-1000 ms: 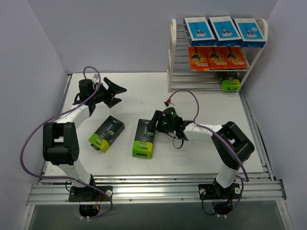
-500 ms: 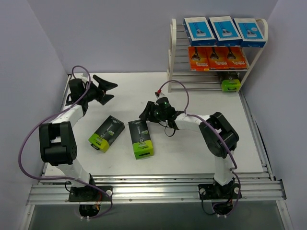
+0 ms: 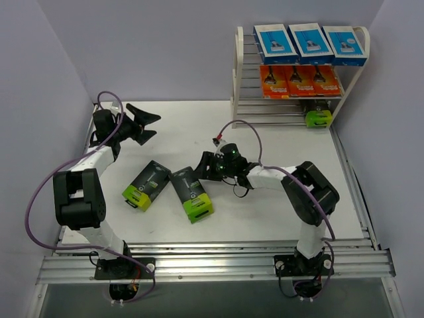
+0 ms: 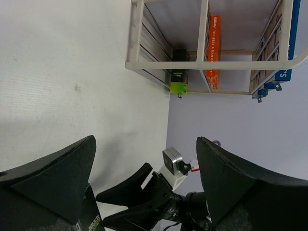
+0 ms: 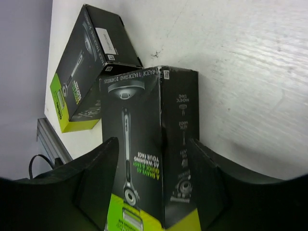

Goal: Place and organize the shaving razors onto the shelf

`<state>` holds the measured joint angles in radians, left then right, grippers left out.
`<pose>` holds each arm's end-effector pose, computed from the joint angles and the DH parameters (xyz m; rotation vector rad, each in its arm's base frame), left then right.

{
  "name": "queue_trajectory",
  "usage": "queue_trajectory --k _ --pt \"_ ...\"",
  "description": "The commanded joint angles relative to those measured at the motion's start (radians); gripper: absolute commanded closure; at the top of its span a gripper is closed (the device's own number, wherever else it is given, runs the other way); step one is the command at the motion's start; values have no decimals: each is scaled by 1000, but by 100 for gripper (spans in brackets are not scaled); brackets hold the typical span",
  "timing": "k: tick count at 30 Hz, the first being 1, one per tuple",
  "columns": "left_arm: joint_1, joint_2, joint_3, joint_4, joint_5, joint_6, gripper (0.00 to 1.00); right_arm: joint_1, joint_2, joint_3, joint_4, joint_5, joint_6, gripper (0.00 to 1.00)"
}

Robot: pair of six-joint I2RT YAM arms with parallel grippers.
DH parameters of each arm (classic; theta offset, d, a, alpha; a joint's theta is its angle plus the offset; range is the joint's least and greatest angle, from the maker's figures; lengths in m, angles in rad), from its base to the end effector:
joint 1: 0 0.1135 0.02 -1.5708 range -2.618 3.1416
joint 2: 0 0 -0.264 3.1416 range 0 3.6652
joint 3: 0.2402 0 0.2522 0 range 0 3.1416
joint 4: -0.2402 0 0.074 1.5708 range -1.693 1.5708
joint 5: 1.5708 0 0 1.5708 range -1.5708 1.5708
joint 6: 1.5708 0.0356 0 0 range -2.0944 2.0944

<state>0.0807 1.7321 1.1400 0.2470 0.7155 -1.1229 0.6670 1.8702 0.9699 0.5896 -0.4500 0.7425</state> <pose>0.3947 0.0085 0.2530 -0.7021 1.9553 -1.3548 0.3032 0.2584 0.1787 -0.2670 2.0810 1.3384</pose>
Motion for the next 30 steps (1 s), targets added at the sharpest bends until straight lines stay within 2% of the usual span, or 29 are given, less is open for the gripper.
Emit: queue_trajectory --k 1,5,8,12,19,26,30 --pt "8 -8 0 57 12 2 6 -26 -178 -16 -97 100 -61 44" --pt "5 -9 0 49 6 6 6 -44 -354 -77 -238 215 -78 32" --pt "5 -12 1 44 6 9 6 -47 -449 -166 -251 249 -49 24" --pt "5 -16 1 43 4 12 6 -24 -540 -327 -160 232 69 24" --pt "4 -17 1 38 -2 17 6 62 -626 -526 -16 257 251 43" --pt "4 -20 1 37 -4 20 6 157 -615 -598 96 293 345 59" --pt "4 -22 1 37 -2 20 6 204 -569 -612 139 298 363 64"
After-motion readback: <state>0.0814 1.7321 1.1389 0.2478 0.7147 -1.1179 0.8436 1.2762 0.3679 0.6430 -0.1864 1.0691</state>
